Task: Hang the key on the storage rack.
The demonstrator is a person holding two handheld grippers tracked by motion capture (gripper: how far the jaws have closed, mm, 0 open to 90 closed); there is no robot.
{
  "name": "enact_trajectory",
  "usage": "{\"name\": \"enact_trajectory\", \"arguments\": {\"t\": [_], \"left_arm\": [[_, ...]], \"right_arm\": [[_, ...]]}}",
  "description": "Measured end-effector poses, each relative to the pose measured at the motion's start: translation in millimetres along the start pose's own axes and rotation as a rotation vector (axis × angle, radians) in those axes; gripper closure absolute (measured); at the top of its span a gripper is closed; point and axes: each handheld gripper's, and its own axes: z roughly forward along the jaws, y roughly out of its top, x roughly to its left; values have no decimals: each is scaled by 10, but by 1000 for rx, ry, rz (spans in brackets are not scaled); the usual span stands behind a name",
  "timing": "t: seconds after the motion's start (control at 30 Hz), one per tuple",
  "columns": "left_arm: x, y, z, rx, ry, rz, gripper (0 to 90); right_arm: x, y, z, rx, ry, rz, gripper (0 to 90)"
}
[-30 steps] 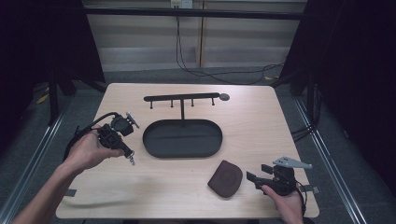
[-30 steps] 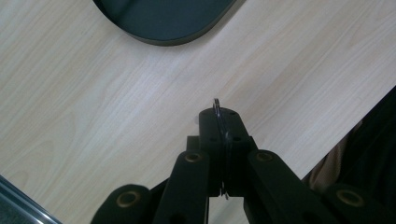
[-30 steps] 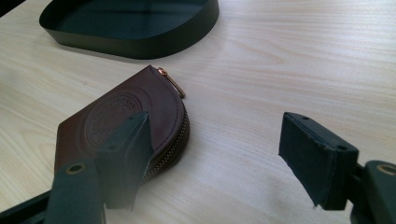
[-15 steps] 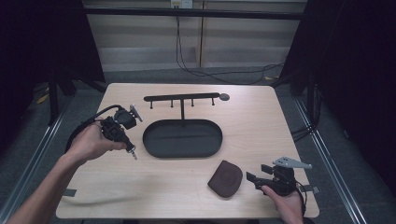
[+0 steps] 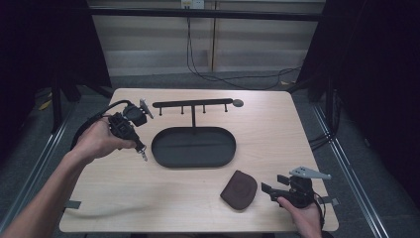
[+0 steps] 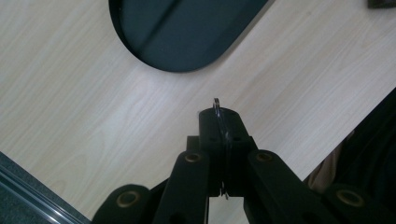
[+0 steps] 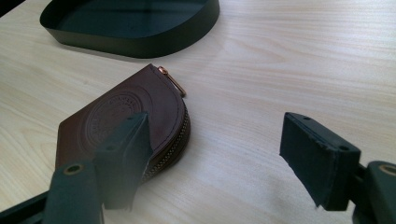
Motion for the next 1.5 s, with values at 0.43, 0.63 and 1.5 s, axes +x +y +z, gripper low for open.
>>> {"name": "enact_trajectory", "arguments": {"t": [0.43,0.63,1.5], "left_arm": [[33,235,-121,12,6,6,894],[78,341,-177,15,5,9,894],[302,722,-180,25,-4,-38,894]], "right_arm": [[-5,-1,-3,0,3,5,248],[-7,-2,-4,-1,5,6,247],[-7,-5,-7,-1,16,9,245]]}}
